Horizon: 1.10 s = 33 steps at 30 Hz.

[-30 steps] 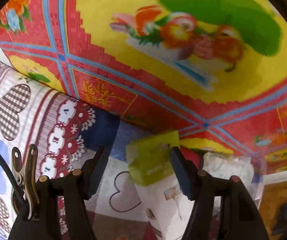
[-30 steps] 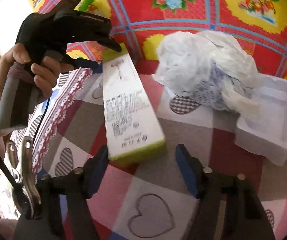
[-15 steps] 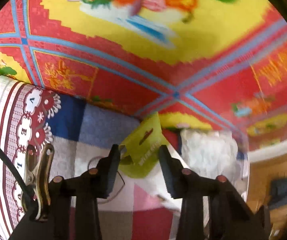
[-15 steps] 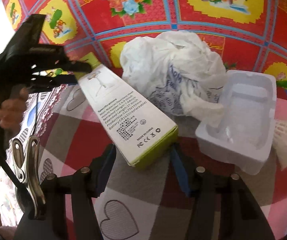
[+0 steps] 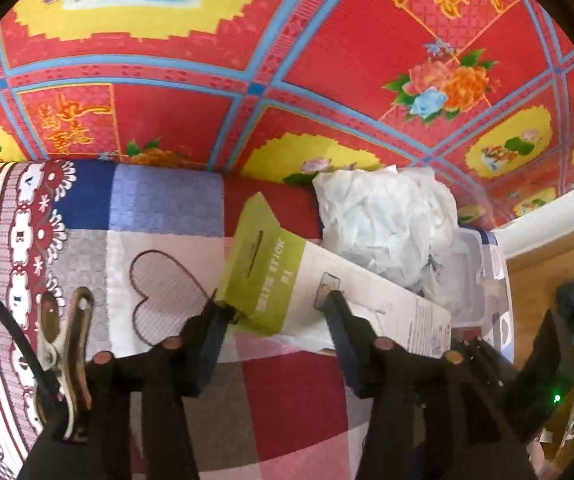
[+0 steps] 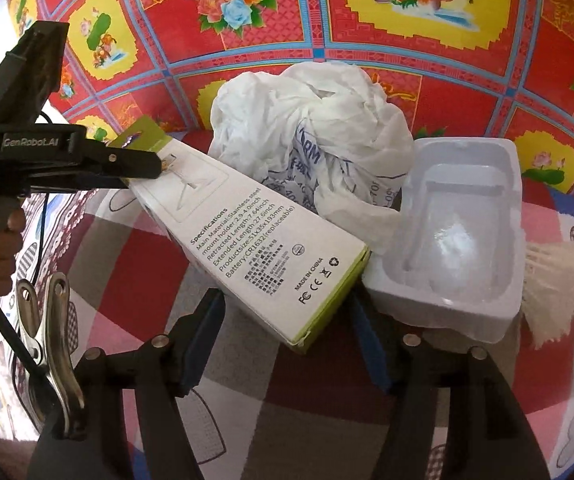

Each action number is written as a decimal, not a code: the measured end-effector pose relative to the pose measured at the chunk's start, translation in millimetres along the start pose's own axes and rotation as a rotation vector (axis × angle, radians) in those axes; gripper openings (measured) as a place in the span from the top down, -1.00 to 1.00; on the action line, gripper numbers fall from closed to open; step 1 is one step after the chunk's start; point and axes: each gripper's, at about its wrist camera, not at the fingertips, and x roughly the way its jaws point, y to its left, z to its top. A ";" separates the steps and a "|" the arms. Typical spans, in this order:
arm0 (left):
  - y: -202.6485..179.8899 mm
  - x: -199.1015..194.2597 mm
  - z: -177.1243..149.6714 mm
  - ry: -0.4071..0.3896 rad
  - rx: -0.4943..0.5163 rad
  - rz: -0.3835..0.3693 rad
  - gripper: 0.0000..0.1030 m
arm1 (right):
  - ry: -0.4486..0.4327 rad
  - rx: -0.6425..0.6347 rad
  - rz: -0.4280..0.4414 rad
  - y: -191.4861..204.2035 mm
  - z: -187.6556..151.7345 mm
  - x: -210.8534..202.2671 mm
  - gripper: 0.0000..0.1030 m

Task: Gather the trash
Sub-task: 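Close both grippers on the selfie stick box, then lift the selfie stick box with both grippers and carry it over the red bucket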

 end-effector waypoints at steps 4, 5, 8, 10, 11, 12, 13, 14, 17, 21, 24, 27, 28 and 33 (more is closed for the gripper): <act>-16.7 6.1 -2.3 -0.017 0.012 0.022 -0.03 | -0.006 0.021 0.003 0.9 -2.0 -1.0 -0.27; -19.6 5.7 -4.1 -0.019 0.020 0.026 -0.02 | -0.007 0.026 0.010 4.9 -3.1 0.5 -0.27; -21.7 0.6 -13.4 -0.027 0.015 0.025 0.05 | -0.013 0.035 0.019 4.8 -4.9 -5.0 -0.27; -21.8 -6.5 -20.2 -0.039 0.001 0.015 0.08 | -0.021 0.025 0.023 5.4 -5.0 -12.0 -0.27; -22.8 -10.0 -24.9 -0.046 -0.005 0.016 0.09 | -0.024 0.017 0.028 7.1 -5.2 -15.4 -0.27; -21.5 -14.6 -30.2 -0.058 -0.011 0.020 0.09 | -0.027 0.011 0.031 9.5 -5.4 -17.5 -0.27; -21.6 -19.1 -34.2 -0.072 -0.019 0.022 0.09 | -0.030 0.001 0.037 12.7 -5.4 -20.3 -0.27; -20.4 -24.2 -38.4 -0.081 -0.024 0.025 0.09 | -0.031 -0.007 0.042 14.6 -4.6 -22.8 -0.27; -13.8 -39.0 -49.1 -0.102 -0.052 0.035 0.09 | -0.037 -0.038 0.062 27.5 -5.0 -25.2 -0.27; 4.3 -67.4 -61.3 -0.135 -0.094 0.051 0.09 | -0.042 -0.079 0.093 48.2 -3.7 -27.8 -0.27; 29.6 -95.7 -71.8 -0.160 -0.129 0.066 0.09 | -0.047 -0.119 0.119 67.5 -3.7 -32.8 -0.27; 44.4 -117.3 -87.2 -0.188 -0.170 0.082 0.09 | -0.052 -0.156 0.143 88.6 -4.5 -35.7 -0.27; 49.1 -123.8 -92.2 -0.197 -0.181 0.088 0.09 | -0.053 -0.167 0.152 95.7 -5.0 -36.6 -0.27; 72.3 -155.1 -113.8 -0.234 -0.226 0.112 0.09 | -0.056 -0.216 0.189 128.6 -7.9 -39.1 -0.27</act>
